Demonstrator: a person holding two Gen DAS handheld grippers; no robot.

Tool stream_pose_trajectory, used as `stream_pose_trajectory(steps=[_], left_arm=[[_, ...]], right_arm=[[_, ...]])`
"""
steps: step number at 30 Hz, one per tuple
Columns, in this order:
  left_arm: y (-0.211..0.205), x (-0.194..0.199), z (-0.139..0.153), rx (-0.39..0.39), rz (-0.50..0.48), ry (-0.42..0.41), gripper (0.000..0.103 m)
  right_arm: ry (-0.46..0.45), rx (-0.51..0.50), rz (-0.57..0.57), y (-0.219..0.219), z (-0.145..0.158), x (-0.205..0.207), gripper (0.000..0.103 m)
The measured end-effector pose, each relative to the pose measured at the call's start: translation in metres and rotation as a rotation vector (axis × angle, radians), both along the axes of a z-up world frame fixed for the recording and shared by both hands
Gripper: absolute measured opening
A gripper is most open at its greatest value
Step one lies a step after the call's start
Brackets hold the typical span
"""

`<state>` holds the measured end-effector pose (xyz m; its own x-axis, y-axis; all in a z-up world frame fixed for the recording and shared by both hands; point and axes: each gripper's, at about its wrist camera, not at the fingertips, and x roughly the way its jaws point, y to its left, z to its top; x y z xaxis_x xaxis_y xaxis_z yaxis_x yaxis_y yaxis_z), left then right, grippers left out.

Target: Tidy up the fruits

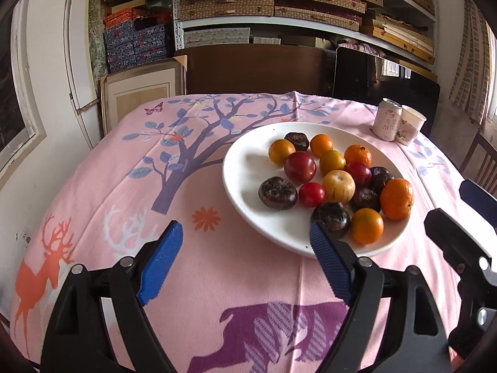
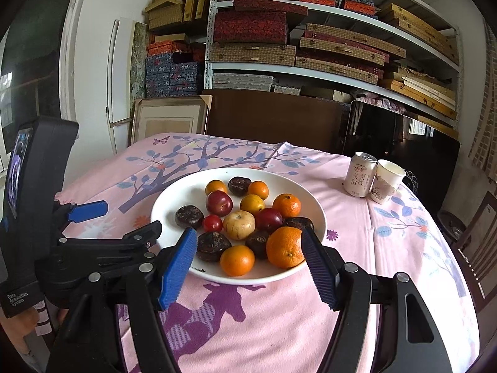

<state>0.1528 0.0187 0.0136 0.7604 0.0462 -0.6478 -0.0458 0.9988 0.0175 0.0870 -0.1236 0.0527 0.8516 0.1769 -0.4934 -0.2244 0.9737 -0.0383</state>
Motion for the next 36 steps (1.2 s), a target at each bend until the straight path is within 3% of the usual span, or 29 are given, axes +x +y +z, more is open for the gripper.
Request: stream_pose_trajectory(steps=[4, 8, 12, 16, 21, 28, 32, 36], left_arm=[[-0.003, -0.028, -0.004, 0.003, 0.011, 0.002, 0.089], [-0.013, -0.058, -0.007, 0.042, 0.011, -0.010, 0.096], [-0.019, -0.073, -0.007, 0.080, -0.005, -0.023, 0.098], [-0.022, -0.072, -0.005, 0.077, -0.026, -0.029, 0.098], [-0.022, -0.063, -0.010, 0.052, -0.061, 0.022, 0.098], [-0.018, -0.059, -0.012, 0.050, -0.057, 0.029, 0.098], [-0.017, -0.059, -0.013, 0.020, -0.074, 0.038, 0.098], [-0.020, -0.063, -0.011, 0.041, -0.075, 0.024, 0.098]], right_arm=[[0.018, 0.034, -0.015, -0.011, -0.006, -0.018, 0.074], [0.044, 0.025, -0.040, -0.017, -0.015, -0.029, 0.092], [0.071, 0.064, -0.066, -0.030, -0.020, -0.035, 0.099], [0.100, 0.079, -0.078, -0.035, -0.023, -0.034, 0.099], [0.125, 0.057, -0.077, -0.034, -0.028, -0.032, 0.099], [0.233, 0.081, -0.067, -0.041, -0.044, -0.024, 0.099], [0.250, 0.070, -0.064, -0.038, -0.049, -0.023, 0.099], [0.242, 0.064, -0.063, -0.038, -0.048, -0.024, 0.099]])
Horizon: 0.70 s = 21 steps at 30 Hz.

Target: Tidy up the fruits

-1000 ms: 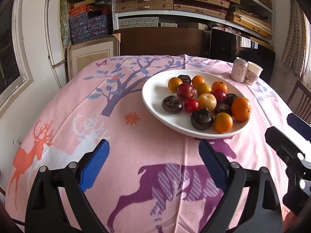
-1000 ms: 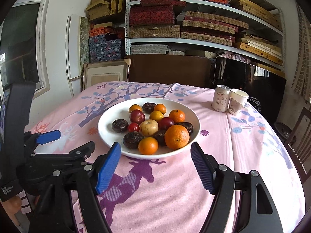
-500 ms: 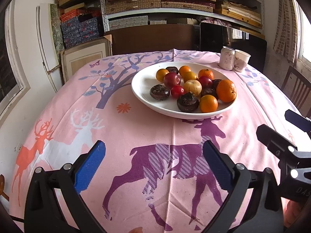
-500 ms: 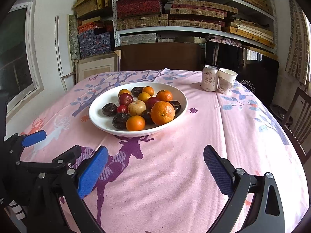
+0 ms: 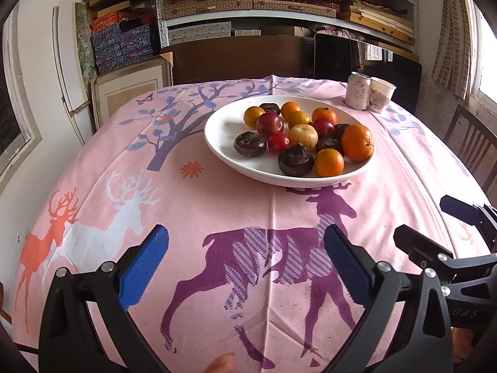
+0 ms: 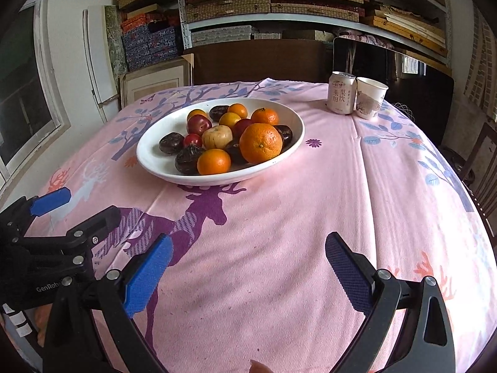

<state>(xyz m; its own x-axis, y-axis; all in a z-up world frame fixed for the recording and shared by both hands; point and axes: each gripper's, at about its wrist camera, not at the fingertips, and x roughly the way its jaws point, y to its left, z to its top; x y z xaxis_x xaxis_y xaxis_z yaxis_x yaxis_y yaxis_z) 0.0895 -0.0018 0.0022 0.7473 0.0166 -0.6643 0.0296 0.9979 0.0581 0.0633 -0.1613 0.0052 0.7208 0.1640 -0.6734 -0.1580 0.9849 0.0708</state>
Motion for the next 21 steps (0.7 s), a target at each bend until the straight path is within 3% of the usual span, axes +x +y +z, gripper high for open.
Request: stream_pose_trajectory(steps=[11, 21], left_arm=[[0.0042, -0.0062, 0.0038, -0.039, -0.002, -0.005, 0.098], [0.0042, -0.0073, 0.0049, -0.027, 0.005, -0.009, 0.098]], right_arm=[[-0.038, -0.007, -0.006, -0.0007, 0.0056, -0.0049, 0.099], [-0.043, -0.009, -0.006, 0.0001, 0.0060, -0.0060, 0.099]])
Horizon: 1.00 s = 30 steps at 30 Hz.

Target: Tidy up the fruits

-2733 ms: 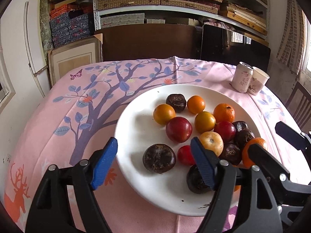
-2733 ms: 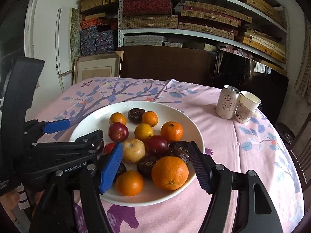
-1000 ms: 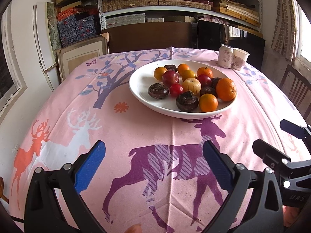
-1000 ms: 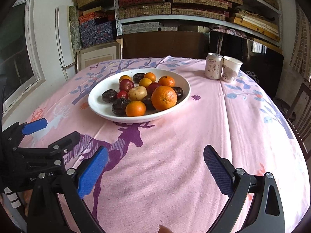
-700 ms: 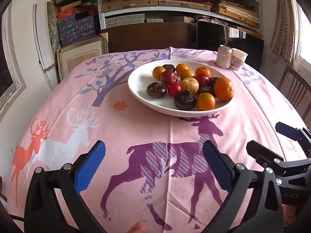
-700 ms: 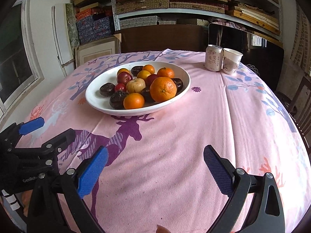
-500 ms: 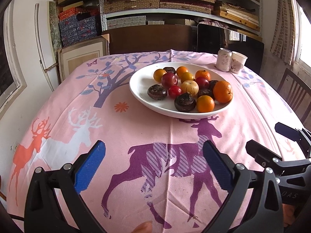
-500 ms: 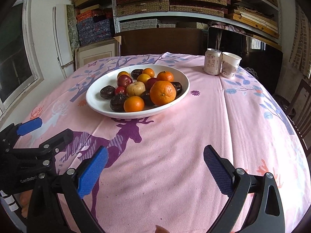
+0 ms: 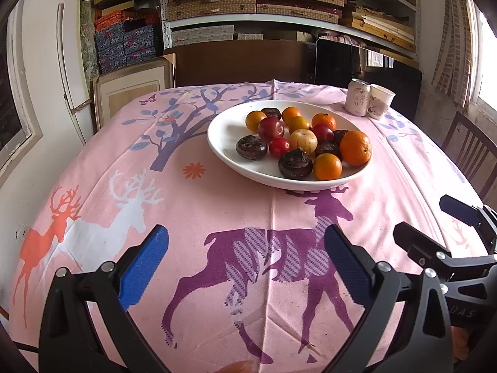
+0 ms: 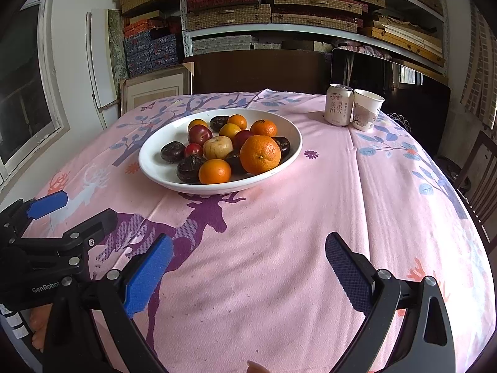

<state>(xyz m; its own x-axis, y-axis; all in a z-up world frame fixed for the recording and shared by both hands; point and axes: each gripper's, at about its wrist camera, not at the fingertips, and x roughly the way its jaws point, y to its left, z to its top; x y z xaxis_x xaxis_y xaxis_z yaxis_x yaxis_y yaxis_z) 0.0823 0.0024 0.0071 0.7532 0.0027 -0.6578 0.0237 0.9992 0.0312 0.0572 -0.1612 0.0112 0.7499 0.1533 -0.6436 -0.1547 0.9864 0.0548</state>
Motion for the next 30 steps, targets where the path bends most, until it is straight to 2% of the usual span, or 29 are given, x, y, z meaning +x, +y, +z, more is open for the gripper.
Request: stream_pose_trajectory(steps=[12, 30], left_arm=[[0.0014, -0.0002, -0.0002, -0.020, -0.002, 0.008, 0.098], [0.0026, -0.0022, 0.0012, -0.008, 0.006, -0.002, 0.098]], right_arm=[[-0.003, 0.002, 0.001, 0.0008, 0.0012, -0.0007, 0.099], [-0.005, -0.001, 0.002, 0.0014, 0.0007, -0.0012, 0.099]])
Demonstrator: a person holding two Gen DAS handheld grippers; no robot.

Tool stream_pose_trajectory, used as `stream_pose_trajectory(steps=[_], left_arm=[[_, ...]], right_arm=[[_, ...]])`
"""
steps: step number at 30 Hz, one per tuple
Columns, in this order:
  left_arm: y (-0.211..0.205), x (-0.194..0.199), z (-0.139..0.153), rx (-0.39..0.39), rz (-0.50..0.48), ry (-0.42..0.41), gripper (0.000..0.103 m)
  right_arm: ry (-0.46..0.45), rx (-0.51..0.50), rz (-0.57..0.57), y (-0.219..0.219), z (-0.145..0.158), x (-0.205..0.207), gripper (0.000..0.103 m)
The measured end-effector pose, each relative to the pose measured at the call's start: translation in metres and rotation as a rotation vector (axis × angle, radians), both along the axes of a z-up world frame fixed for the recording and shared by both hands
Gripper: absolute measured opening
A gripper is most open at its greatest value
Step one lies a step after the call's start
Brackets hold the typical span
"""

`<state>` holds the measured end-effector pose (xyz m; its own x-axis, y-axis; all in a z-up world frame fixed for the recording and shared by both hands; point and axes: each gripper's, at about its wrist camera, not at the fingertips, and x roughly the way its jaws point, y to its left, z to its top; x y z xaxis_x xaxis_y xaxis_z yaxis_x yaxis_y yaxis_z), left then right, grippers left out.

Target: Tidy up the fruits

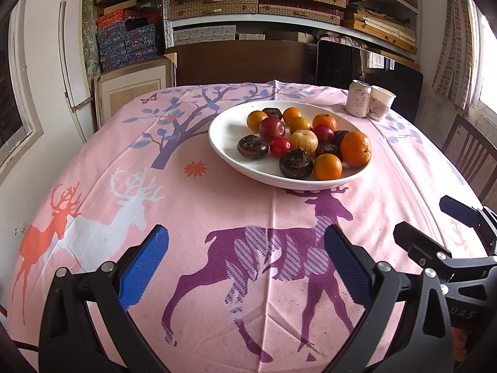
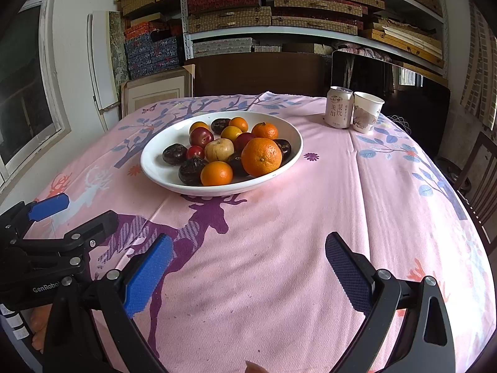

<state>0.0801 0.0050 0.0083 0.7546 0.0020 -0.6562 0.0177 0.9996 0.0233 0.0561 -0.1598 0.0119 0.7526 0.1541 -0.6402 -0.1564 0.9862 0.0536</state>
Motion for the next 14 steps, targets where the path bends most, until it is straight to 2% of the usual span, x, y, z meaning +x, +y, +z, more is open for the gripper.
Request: stream_pose_trajectory(steps=[4, 14], left_arm=[[-0.0015, -0.0026, 0.0012, 0.026, 0.014, -0.025, 0.098], [-0.0030, -0.0012, -0.0002, 0.025, 0.013, -0.019, 0.098]], right_arm=[[-0.001, -0.009, 0.003, 0.0012, 0.0031, -0.0004, 0.099], [-0.002, -0.011, 0.003, 0.0010, 0.0031, -0.0008, 0.099]])
